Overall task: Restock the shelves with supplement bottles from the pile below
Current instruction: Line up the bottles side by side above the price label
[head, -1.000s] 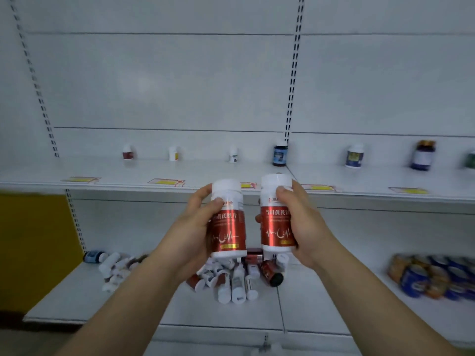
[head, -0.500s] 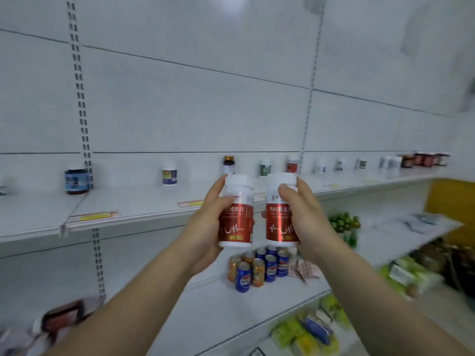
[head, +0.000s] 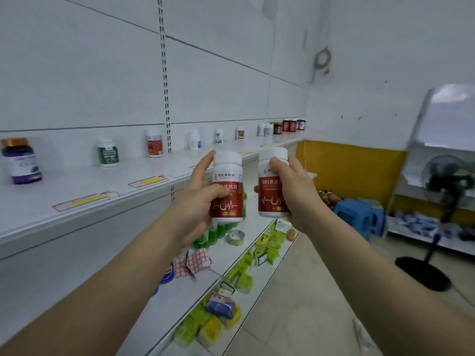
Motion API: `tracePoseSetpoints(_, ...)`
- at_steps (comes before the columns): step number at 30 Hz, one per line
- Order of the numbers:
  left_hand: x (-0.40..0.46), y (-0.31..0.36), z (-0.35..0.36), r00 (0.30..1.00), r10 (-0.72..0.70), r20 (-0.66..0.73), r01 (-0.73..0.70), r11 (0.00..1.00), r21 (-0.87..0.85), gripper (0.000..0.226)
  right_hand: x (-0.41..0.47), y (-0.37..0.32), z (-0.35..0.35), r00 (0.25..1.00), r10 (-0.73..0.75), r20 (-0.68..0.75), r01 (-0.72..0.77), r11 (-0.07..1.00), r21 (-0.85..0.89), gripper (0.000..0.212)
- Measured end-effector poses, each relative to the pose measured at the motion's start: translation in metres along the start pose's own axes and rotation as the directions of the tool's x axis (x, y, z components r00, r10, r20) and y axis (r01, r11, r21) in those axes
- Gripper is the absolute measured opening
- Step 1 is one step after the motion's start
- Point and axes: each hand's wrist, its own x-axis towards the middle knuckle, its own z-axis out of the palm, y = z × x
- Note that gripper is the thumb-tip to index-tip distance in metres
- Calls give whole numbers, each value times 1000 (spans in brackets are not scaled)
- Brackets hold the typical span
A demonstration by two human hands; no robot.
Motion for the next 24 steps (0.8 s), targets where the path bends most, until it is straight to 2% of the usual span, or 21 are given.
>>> tracePoseSetpoints(3, 57, -16, 3, 999, -15, 40, 15, 1000, -3, 74, 49, 12, -15, 997, 8, -75, -10, 1000, -24, 23)
tracePoseSetpoints(7, 132, -28, 7, 995, -28, 97, 28, 1000, -3, 74, 113, 21, -29, 994, 0, -109, -5, 999, -49, 9)
tracePoseSetpoints(13, 218, -43, 15, 996, -29, 88, 26, 999, 35, 70, 208, 43, -48, 998, 9, -67, -13, 999, -49, 11)
tracePoseSetpoints(17, 266, -53, 11, 999, 35, -27, -32, 994, 104, 73, 278, 63, -48, 999, 10, 45, -9, 999, -32, 34)
tracePoseSetpoints(21, 300, -58, 1, 971, 120, -208, -72, 972, 225, 77, 341, 84, -39, 963, -9, 270, 4, 1000, 20, 10)
tracePoseSetpoints(24, 316, -55, -7, 924, 168, -344, -64, 954, 294, 77, 377, 92, -22, 911, -31, 411, 14, 999, 46, 21)
